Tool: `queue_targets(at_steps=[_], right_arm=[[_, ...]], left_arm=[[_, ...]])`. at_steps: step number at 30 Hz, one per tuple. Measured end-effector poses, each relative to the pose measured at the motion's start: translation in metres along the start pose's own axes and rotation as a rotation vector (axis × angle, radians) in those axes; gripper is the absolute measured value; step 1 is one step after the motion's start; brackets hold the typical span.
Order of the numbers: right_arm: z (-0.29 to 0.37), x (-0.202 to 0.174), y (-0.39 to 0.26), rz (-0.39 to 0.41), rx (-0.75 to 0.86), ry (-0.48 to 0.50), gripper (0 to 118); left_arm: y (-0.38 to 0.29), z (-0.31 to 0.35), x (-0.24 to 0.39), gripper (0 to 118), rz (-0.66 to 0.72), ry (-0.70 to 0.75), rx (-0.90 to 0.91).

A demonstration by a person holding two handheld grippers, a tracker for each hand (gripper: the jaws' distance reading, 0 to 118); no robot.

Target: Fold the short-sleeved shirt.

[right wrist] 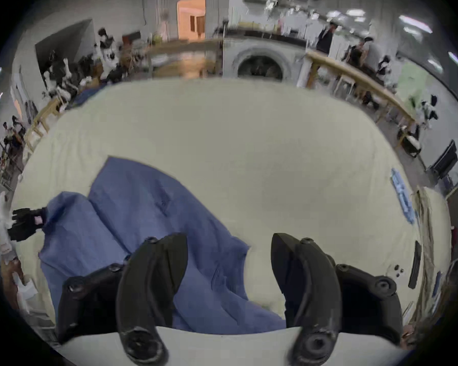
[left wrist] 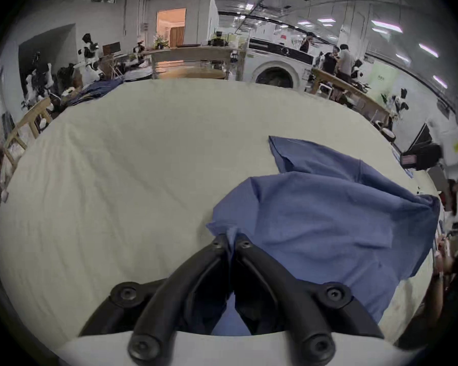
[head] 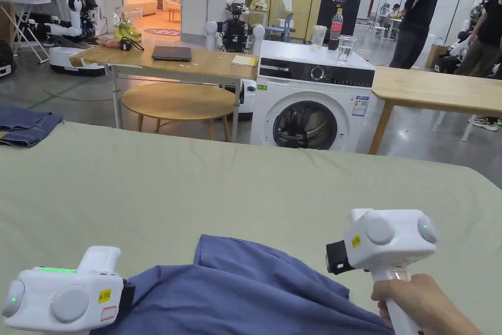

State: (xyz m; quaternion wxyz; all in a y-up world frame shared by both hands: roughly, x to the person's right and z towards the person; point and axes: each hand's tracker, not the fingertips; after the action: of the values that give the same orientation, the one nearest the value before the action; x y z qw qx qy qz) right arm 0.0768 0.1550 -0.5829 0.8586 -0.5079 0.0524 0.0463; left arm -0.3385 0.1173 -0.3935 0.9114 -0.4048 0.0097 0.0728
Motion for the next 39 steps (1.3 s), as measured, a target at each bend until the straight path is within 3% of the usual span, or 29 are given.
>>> queue_targets(at_steps=[8, 11, 13, 16, 19, 23, 26, 29, 39], right_arm=[[-0.073, -0.002, -0.008, -0.01, -0.15, -0.063, 68], [-0.079, -0.004, -0.009, -0.028, -0.136, -0.047, 68], [-0.075, -0.012, -0.007, 0.009, -0.109, -0.06, 66], [-0.072, -0.017, -0.008, 0.041, -0.087, -0.044, 50], [-0.077, -0.018, -0.012, 0.056, -0.081, -0.063, 47], [-0.075, -0.019, -0.014, 0.039, -0.073, -0.014, 5], [-0.07, -0.025, -0.023, 0.092, -0.022, -0.046, 3], [-0.049, -0.015, -0.027, 0.027, 0.079, -0.023, 3], [0.077, 0.018, -0.013, 0.051, 0.423, -0.114, 3]], left_arm=[[-0.002, 0.012, -0.014, 0, 0.048, -0.008, 0.01], [-0.005, 0.011, -0.016, 0, 0.04, -0.001, 0.001], [-0.008, 0.008, -0.016, 0, 0.042, -0.003, -0.005], [-0.01, 0.002, -0.017, 0, 0.042, -0.007, -0.016], [-0.01, -0.001, -0.017, 0, 0.042, -0.011, -0.02], [-0.01, -0.003, -0.017, 0, 0.05, -0.016, -0.016], [-0.01, -0.001, -0.017, 0, 0.057, -0.021, -0.011], [-0.008, 0.006, -0.02, 0, 0.065, -0.019, 0.004], [0.03, 0.068, -0.037, 0, 0.076, 0.019, 0.152]])
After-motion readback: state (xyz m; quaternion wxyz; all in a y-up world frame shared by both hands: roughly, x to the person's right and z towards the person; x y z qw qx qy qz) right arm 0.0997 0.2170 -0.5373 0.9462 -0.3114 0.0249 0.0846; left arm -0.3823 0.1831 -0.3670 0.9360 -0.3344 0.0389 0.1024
